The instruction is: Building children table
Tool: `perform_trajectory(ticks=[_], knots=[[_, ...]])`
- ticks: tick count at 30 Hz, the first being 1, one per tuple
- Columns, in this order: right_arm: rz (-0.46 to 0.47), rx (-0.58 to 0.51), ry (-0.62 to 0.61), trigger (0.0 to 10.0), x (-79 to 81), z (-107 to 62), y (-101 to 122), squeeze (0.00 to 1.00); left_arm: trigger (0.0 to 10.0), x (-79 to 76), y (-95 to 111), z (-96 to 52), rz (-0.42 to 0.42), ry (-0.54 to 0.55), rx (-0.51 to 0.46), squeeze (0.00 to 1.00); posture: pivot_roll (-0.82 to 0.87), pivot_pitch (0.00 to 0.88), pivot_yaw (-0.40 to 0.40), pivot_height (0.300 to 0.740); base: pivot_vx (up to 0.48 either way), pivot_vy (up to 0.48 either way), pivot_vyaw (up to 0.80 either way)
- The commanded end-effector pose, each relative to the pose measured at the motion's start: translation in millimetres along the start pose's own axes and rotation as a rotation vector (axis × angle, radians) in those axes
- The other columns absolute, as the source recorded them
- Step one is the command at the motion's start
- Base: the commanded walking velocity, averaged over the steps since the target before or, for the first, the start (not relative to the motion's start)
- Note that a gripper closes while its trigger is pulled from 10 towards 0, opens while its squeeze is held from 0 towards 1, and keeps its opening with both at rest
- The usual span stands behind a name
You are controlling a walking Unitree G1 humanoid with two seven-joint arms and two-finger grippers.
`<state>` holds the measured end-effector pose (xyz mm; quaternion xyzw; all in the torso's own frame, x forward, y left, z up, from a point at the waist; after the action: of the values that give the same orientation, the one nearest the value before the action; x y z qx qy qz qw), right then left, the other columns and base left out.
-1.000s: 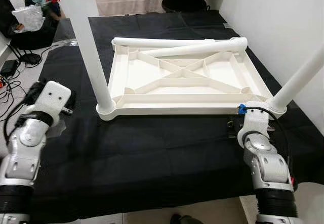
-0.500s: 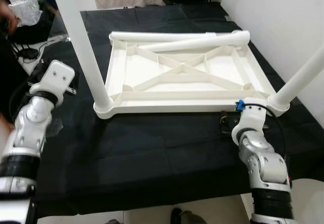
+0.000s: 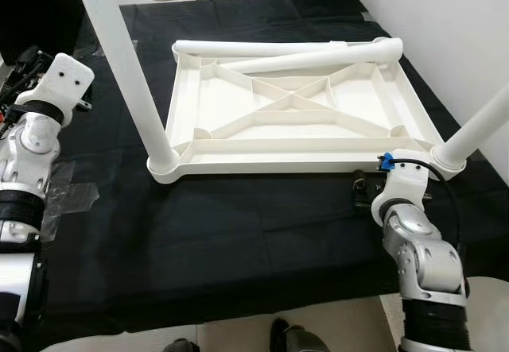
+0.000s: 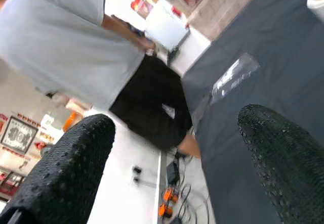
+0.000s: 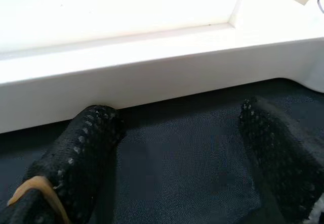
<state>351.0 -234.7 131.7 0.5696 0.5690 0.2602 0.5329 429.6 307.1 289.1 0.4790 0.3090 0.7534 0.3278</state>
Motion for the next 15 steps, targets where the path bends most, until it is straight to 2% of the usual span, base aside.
perform_trajectory(ticks=[1,3,4,5,6,7,8,9,10,12,15], knots=[[0.009,0.030,-0.009,10.0,-1.2,-2.5,-6.3,0.00,10.0,0.8,-1.2,5.7,0.040,0.004,0.025,0.00,0.03,0.239,-0.012,0.740,0.000,0.000,0.00],[0.009,0.030,-0.009,10.0,-1.2,-2.5,-6.3,0.00,10.0,0.8,-1.2,5.7,0.040,0.004,0.025,0.00,0.03,0.239,-0.012,0.740,0.000,0.000,0.00],[0.022,0.019,-0.007,10.0,-1.2,-3.9,-1.6,0.00,10.0,-7.3,-0.2,9.9,0.058,-0.014,0.045,0.00,0.02,0.242,-0.009,0.740,0.000,0.000,0.00],[0.042,0.006,0.007,10.0,-0.2,-5.4,4.3,0.00,10.0,-22.9,-3.3,12.6,0.095,-0.052,0.089,0.00,0.01,0.249,-0.003,0.740,0.000,0.000,0.00],[0.042,0.006,0.007,10.0,-0.2,-5.4,4.3,0.00,10.0,-22.9,-3.3,12.6,0.095,-0.052,0.089,0.00,0.01,0.249,-0.003,0.740,0.000,0.000,0.00],[0.059,-0.005,0.021,10.0,0.8,-6.9,9.4,0.00,10.0,-36.8,-4.8,13.7,0.148,-0.085,0.113,0.00,0.01,0.250,0.000,0.740,0.000,0.000,0.00],[0.059,-0.005,0.021,10.0,0.8,-6.9,9.4,0.00,10.0,-36.8,-4.8,13.7,0.148,-0.085,0.113,0.00,0.01,0.250,0.000,0.740,0.000,0.000,0.00],[0.069,-0.015,0.028,10.0,0.8,-8.4,13.8,0.00,10.0,-47.3,-4.5,14.2,0.176,-0.103,0.123,0.00,0.00,0.251,-0.001,0.740,0.000,0.000,0.00],[0.069,-0.015,0.028,10.0,0.8,-8.4,13.8,0.00,10.0,-47.3,-4.5,14.2,0.176,-0.103,0.123,0.00,0.00,0.251,-0.001,0.740,0.000,0.000,0.00],[0.082,-0.031,0.029,10.0,-0.7,-10.9,19.5,0.00,10.0,-60.9,-1.1,15.1,0.186,-0.125,0.120,0.00,0.00,0.249,0.006,0.740,0.000,0.000,0.00],[0.088,-0.039,0.028,10.0,-1.6,-12.4,22.2,0.00,10.0,-67.5,-0.5,14.9,0.183,-0.142,0.123,0.00,0.00,0.248,0.013,0.740,0.000,0.000,0.00]])
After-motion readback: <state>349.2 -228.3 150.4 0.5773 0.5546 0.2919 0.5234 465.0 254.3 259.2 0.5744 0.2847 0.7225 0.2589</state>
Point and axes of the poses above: a point about 5 cm out from each wrist's last joint towards the gripper, its own z axis pointing out of the wrist towards the gripper, its own y axis along the axis of the wrist's last joint, x = y × z, the point moved 6 cm from there along z, pointing out of the wrist towards the gripper, and after that the axes turned 15 degrees about -z, right-handed, at the moved point
